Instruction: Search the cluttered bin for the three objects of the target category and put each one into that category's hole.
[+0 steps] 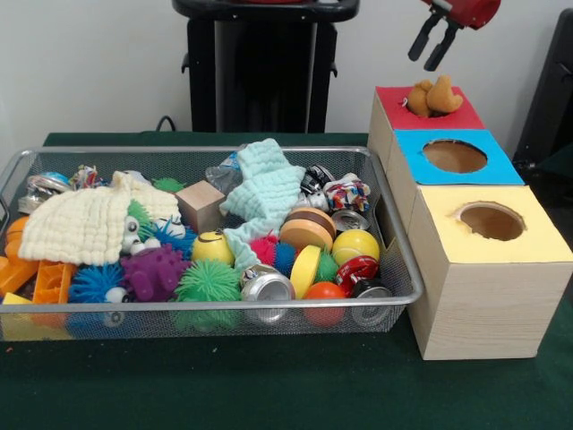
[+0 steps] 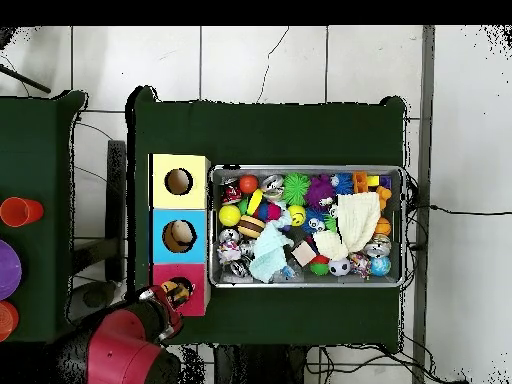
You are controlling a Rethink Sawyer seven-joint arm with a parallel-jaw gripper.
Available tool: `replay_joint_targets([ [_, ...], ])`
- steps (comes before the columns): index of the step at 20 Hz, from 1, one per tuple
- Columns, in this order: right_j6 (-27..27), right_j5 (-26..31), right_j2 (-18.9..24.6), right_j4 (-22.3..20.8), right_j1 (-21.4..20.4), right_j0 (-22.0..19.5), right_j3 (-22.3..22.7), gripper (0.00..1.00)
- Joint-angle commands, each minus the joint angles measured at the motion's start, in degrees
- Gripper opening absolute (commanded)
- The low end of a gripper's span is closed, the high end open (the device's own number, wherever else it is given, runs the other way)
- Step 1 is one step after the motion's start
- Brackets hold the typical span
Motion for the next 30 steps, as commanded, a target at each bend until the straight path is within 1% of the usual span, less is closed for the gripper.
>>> replay_joint_targets([
  [1, 6.9, 2.4, 4.0, -3.0, 0.1, -1.8, 2.9, 0.00],
  [8, 6.8, 3.3, 2.8, -3.7, 0.5, -1.3, 2.4, 0.00],
  [11, 7.2, 6.8, 1.6, -4.3, 0.3, -0.4, 0.8, 0.00],
  [12, 7.6, 7.3, 1.5, -4.3, 0.4, -0.3, 0.3, 0.00],
  [15, 9.2, 11.9, 1.8, -4.3, 1.3, 0.2, -2.3, 0.00],
  [19, 11.4, 12.6, 1.8, -3.9, 3.0, 1.2, -4.7, 0.00],
  [30, 12.9, 15.3, 1.3, -3.3, 6.6, 2.2, -9.0, 0.00],
])
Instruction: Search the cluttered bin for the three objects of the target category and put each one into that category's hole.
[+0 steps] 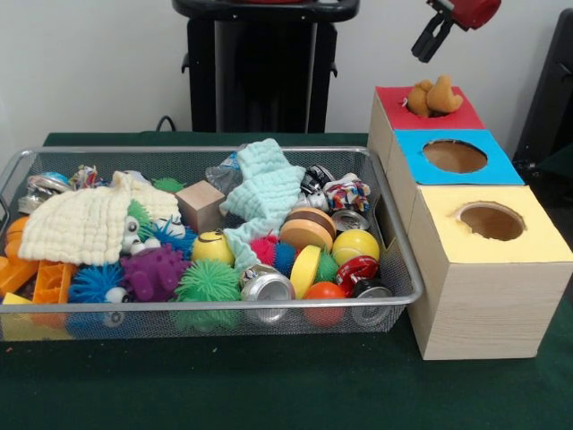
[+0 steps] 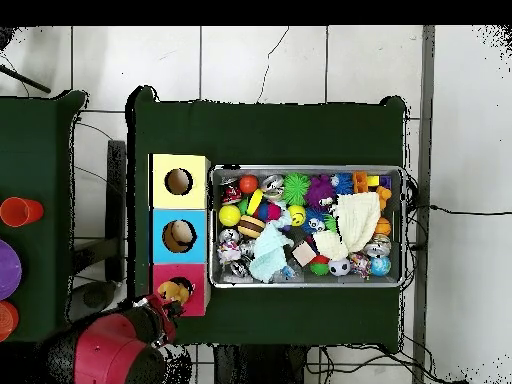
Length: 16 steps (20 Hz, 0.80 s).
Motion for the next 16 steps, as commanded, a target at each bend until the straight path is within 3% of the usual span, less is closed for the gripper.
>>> replay_joint_targets([
  [1, 13.2, 7.4, 3.1, -0.9, 4.2, -0.1, -6.7, 0.00],
  [8, 14.0, 7.3, 3.8, 0.5, 4.9, -0.5, -8.5, 0.00],
  [16, 11.4, -2.6, 9.9, 4.5, 1.2, -2.5, -5.1, 0.00],
])
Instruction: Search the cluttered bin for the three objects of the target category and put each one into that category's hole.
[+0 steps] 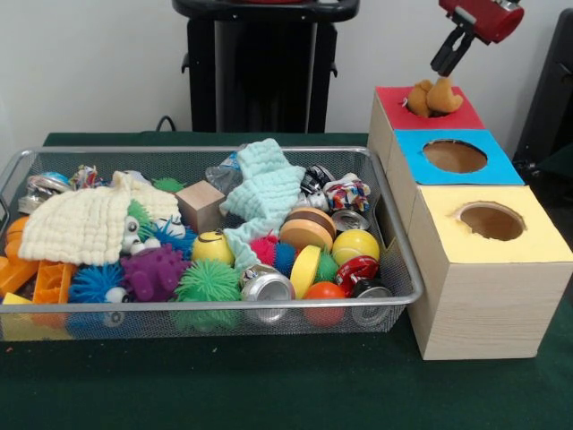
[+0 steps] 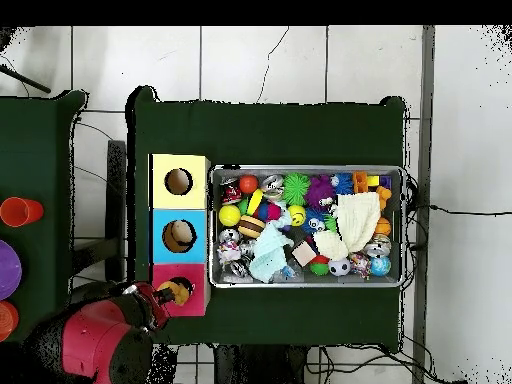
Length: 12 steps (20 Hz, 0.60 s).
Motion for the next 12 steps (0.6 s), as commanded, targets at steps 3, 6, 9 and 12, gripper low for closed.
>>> replay_joint_targets([
  [3, 9.8, -5.6, 11.6, 4.6, -2.9, -3.5, 0.6, 0.00],
  [6, 9.7, -6.1, 12.3, 4.9, -3.8, -3.7, 1.2, 0.00],
  [9, 10.2, -8.7, 13.4, 5.8, -4.8, -4.1, 2.9, 0.00],
  [12, 9.9, -9.9, 14.9, 6.1, -5.8, -4.8, 4.4, 0.00],
])
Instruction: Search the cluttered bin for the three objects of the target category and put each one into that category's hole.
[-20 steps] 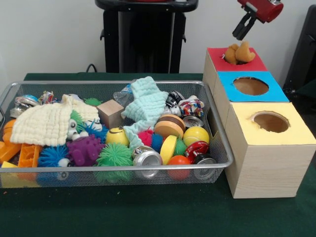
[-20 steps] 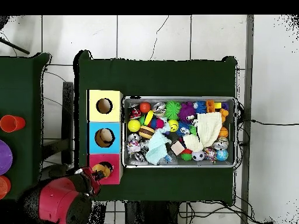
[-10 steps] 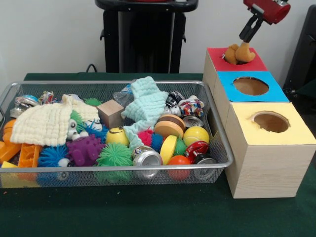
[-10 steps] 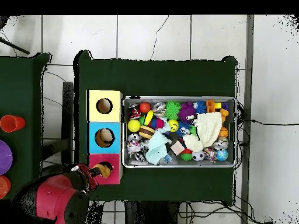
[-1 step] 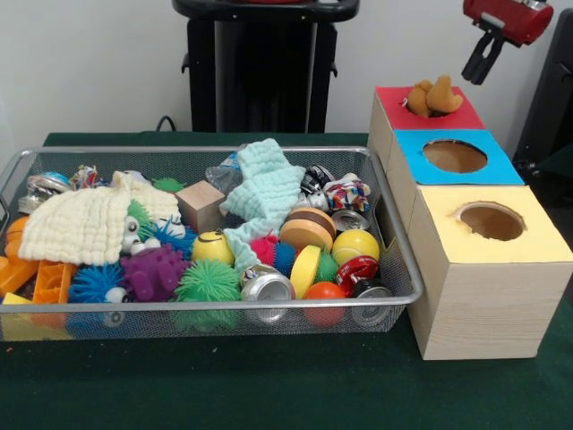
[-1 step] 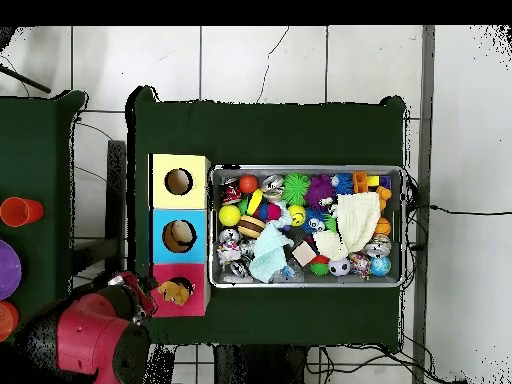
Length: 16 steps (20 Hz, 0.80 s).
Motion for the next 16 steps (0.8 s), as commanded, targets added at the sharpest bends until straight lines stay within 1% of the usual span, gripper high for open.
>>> replay_joint_targets([
  [1, 9.8, -5.3, 10.5, 3.3, -2.3, -2.9, 4.6, 0.00],
  [3, 9.9, -6.5, 10.9, 3.1, -2.8, -2.9, 6.0, 0.00],
  [8, 10.7, -5.7, 10.2, 2.1, -2.7, -2.6, 7.1, 0.00],
  [13, 9.6, -9.7, 12.4, 2.2, -3.5, -4.4, 10.7, 0.00],
  [16, 8.9, -11.0, 13.4, 2.0, -4.2, -5.3, 12.0, 0.00],
])
